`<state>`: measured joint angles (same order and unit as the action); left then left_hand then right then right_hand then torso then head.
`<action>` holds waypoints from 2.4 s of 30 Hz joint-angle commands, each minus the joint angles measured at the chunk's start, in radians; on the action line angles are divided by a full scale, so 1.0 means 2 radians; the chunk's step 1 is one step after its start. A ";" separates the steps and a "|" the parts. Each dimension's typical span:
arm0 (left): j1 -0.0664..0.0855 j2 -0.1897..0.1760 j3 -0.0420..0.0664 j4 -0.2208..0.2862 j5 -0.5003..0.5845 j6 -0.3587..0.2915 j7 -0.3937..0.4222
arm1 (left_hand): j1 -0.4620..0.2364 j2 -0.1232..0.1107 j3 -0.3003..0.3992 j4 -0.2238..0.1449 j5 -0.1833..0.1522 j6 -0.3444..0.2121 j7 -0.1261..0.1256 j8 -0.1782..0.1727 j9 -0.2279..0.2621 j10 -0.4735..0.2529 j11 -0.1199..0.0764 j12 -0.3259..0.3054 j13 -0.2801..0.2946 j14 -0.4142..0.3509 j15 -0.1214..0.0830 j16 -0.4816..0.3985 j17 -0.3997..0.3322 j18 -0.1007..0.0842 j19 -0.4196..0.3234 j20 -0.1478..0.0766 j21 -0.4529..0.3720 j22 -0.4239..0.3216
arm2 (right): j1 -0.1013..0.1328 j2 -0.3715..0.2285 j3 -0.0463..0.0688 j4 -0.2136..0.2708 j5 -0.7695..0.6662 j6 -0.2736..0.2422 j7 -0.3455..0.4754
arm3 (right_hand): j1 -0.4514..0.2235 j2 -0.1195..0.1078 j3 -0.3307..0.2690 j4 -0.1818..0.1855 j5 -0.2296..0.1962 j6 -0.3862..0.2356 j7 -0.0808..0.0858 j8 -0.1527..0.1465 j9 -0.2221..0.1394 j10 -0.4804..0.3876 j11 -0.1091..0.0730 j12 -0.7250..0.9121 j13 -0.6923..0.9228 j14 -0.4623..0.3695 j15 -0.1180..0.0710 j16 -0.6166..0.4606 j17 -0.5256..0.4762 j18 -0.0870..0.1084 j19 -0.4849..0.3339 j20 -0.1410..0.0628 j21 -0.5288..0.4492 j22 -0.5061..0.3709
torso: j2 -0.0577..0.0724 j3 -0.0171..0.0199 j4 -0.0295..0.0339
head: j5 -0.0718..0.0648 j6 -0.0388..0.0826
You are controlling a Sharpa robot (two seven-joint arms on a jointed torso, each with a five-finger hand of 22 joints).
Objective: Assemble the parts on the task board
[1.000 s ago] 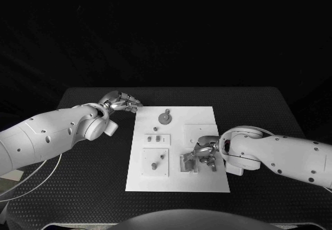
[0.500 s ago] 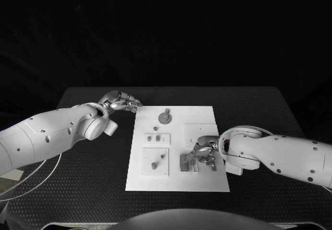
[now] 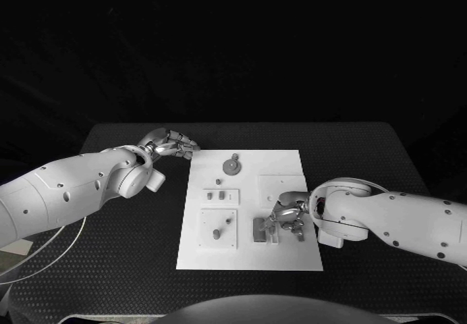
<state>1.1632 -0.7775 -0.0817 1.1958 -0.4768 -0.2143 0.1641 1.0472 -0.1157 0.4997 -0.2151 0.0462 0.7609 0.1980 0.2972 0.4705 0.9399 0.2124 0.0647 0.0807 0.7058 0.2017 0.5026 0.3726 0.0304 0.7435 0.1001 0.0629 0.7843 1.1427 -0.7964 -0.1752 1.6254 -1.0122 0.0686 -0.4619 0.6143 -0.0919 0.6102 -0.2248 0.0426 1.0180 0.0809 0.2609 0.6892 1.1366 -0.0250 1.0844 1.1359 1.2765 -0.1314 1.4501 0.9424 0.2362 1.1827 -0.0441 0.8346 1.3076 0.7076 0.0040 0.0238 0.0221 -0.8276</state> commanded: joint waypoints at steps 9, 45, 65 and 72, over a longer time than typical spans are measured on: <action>0.000 0.001 0.000 0.001 0.003 0.006 0.004 | -0.005 -0.001 0.000 0.003 0.002 -0.002 0.008 0.003 -0.001 -0.002 0.000 0.003 -0.001 -0.002 0.000 -0.003 0.001 0.009 -0.003 0.001 0.003 -0.001 | 0.017 -0.040 0.009 0.024 -0.045 -0.016 0.019 | 0.023 0.000 0.000 -0.018 0.003 0.003 0.003 -0.002 0.003 0.003 0.000 0.004 -0.002 0.008 0.000 0.000 0.007 0.013 0.006 -0.004 0.001 0.008 | 0.000 0.0005 -0.0012 | -0.003 0.003; 0.000 0.001 0.000 0.001 0.003 0.008 0.004 | -0.007 -0.001 -0.001 0.005 0.002 0.000 0.008 0.004 0.000 -0.001 0.000 0.003 -0.001 -0.002 0.000 -0.004 0.002 0.009 -0.003 0.001 0.004 -0.001 | 0.008 -0.069 -0.001 0.001 -0.098 0.063 -0.032 | 0.007 0.001 -0.008 0.003 0.003 0.018 -0.002 0.000 0.009 0.011 -0.005 0.002 -0.010 0.013 -0.003 0.000 0.012 0.013 0.007 -0.001 -0.001 0.008 | 0.000 -0.0003 0.0010 | -0.012 0.004; 0.000 -0.001 0.000 0.003 0.003 0.009 0.007 | -0.007 0.000 -0.001 0.006 0.002 0.000 0.007 0.005 0.000 -0.001 0.000 0.004 -0.001 -0.002 0.000 -0.004 0.003 0.009 -0.003 0.001 0.004 -0.001 | -0.012 -0.046 -0.005 -0.006 -0.165 0.082 -0.036 | 0.018 0.003 -0.002 -0.002 0.003 0.018 -0.003 -0.001 0.010 0.011 -0.005 0.002 -0.010 0.013 -0.004 0.000 0.011 0.013 0.007 -0.002 0.000 0.009 | 0.000 -0.0001 0.0002 | -0.010 0.000; 0.000 -0.001 0.000 0.004 0.003 0.011 0.005 | -0.007 0.001 -0.001 0.006 0.002 0.000 0.007 0.005 0.000 0.000 0.000 0.004 -0.001 -0.002 0.000 -0.004 0.003 0.009 -0.003 0.001 0.004 -0.001 | -0.016 -0.039 -0.014 -0.008 -0.200 0.087 -0.040 | 0.039 0.013 -0.002 -0.026 0.003 0.019 -0.002 -0.002 0.012 0.011 -0.004 0.003 -0.011 0.012 -0.003 0.000 0.010 0.013 0.006 -0.001 0.002 0.010 | 0.000 -0.0005 0.0000 | -0.011 -0.002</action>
<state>1.1632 -0.7813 -0.0819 1.2004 -0.4765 -0.2077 0.1646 1.0393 -0.1157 0.4977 -0.2077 0.0462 0.7610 0.1981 0.3018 0.4707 0.9399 0.2124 0.0686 0.0803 0.7058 0.2017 0.4987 0.3778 0.0305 0.7434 0.1001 0.0667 0.7828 1.1324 -0.8770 -0.1843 1.6212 -1.3307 0.1880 -0.5167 0.6821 -0.0661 0.6044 -0.2721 0.0426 1.0688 0.0684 0.2653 0.7155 1.1534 -0.0303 1.0881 1.1160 1.3025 -0.1317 1.4501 0.9628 0.2358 1.1989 -0.0460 0.8346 1.3076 0.7080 0.0035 0.0236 0.0015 -0.8304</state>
